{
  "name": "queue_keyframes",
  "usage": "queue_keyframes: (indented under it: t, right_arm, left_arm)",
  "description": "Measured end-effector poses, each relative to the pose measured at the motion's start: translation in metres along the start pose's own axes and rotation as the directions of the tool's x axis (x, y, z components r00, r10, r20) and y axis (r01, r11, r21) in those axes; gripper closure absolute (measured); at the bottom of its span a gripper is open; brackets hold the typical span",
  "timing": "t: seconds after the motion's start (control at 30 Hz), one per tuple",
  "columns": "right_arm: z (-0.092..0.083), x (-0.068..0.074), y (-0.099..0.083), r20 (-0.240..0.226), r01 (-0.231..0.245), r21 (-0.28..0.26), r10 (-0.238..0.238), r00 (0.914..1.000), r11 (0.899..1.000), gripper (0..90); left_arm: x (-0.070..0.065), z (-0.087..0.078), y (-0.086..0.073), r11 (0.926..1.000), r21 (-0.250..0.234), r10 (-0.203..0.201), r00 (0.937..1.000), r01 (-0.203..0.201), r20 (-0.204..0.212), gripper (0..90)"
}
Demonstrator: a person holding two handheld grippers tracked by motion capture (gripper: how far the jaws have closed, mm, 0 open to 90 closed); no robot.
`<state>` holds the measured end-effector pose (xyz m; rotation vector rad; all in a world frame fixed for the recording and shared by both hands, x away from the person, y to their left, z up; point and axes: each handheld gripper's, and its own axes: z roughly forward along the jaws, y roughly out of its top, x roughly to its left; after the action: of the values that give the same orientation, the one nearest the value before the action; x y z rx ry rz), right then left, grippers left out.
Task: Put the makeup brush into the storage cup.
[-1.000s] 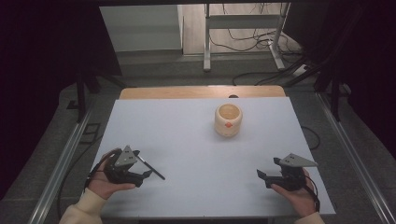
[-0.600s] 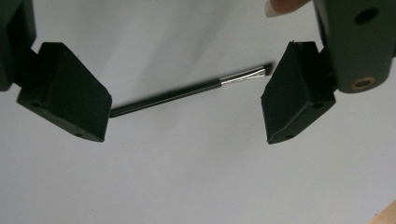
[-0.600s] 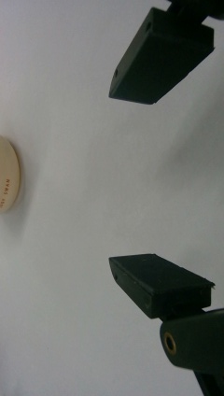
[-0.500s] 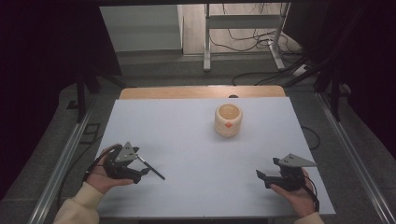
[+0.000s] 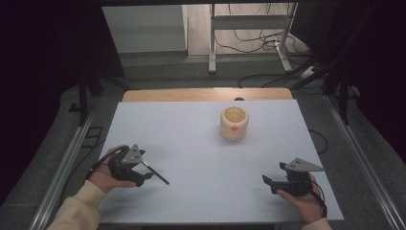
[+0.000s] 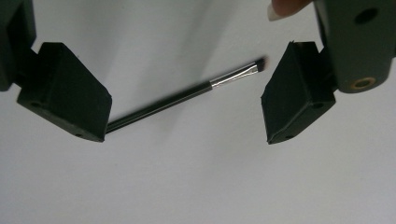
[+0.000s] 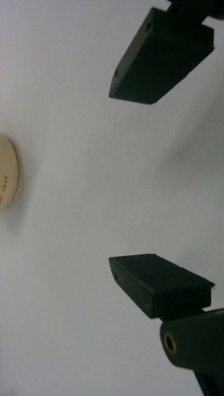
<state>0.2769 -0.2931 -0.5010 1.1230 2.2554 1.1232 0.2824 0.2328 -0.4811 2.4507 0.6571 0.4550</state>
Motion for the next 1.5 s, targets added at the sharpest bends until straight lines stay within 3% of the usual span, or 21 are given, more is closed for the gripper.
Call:
queue_keyframes:
  t: [0.43,0.57,0.73,0.8,0.87,0.97,1.0,1.03,1.07,1.23,1.27,1.5]
  right_arm:
    - [0.001,0.001,0.0,-0.001,-0.002,0.001,0.002,1.0,1.0,16.5]
    - [0.001,0.0,0.0,-0.001,-0.002,0.003,0.002,1.0,1.0,16.5]
    - [0.001,0.001,0.0,0.0,-0.004,0.001,0.004,1.0,1.0,16.5]
    - [0.001,0.001,0.0,0.001,-0.004,0.001,0.004,1.0,1.0,16.5]
    - [0.001,0.001,0.0,0.001,-0.005,0.001,0.005,1.0,1.0,16.5]
    - [0.001,0.0,0.0,0.001,-0.005,0.002,0.005,1.0,1.0,16.5]
    - [0.001,0.0,0.0,0.002,-0.004,0.003,0.004,1.0,1.0,16.5]
    - [0.001,0.0,0.0,0.002,-0.004,0.003,0.004,1.0,1.0,16.5]
    - [0.001,0.0,0.0,0.002,-0.004,0.003,0.004,1.0,1.0,16.5]
    - [0.0,0.001,0.0,0.002,-0.003,0.002,0.003,1.0,1.0,16.5]
    - [0.0,0.001,0.0,0.002,-0.003,0.002,0.003,1.0,1.0,16.5]
    - [0.001,0.0,0.0,0.002,-0.003,0.003,0.003,1.0,1.0,16.6]
  left_arm:
    - [0.013,0.01,0.003,0.9936,0.069,0.086,0.9952,-0.089,0.047,16.4]
    - [0.016,0.016,0.003,0.9873,0.086,0.128,0.9889,-0.134,0.076,16.3]
    - [0.02,0.022,0.002,0.9822,0.106,0.146,0.9853,-0.155,0.089,16.3]
    - [0.023,0.026,0.003,0.9751,0.136,0.162,0.9815,-0.175,0.102,16.5]
    - [0.023,0.027,0.003,0.9728,0.139,0.171,0.9793,-0.185,0.109,16.6]
    - [0.024,0.03,0.003,0.9665,0.14,0.197,0.9714,-0.215,0.133,16.6]
    - [0.024,0.033,0.003,0.9614,0.135,0.22,0.9643,-0.24,0.147,16.5]
    - [0.024,0.033,0.003,0.9614,0.135,0.22,0.9643,-0.24,0.147,16.5]
    - [0.025,0.035,0.003,0.9552,0.134,0.242,0.9564,-0.264,0.164,16.5]
    - [0.026,0.041,0.001,0.9395,0.137,0.283,0.9369,-0.314,0.205,17.1]
    - [0.026,0.041,0.001,0.9395,0.137,0.283,0.9369,-0.314,0.205,17.2]
    - [0.029,0.049,0.002,0.9296,0.144,0.297,0.9205,-0.339,0.254,22.0]
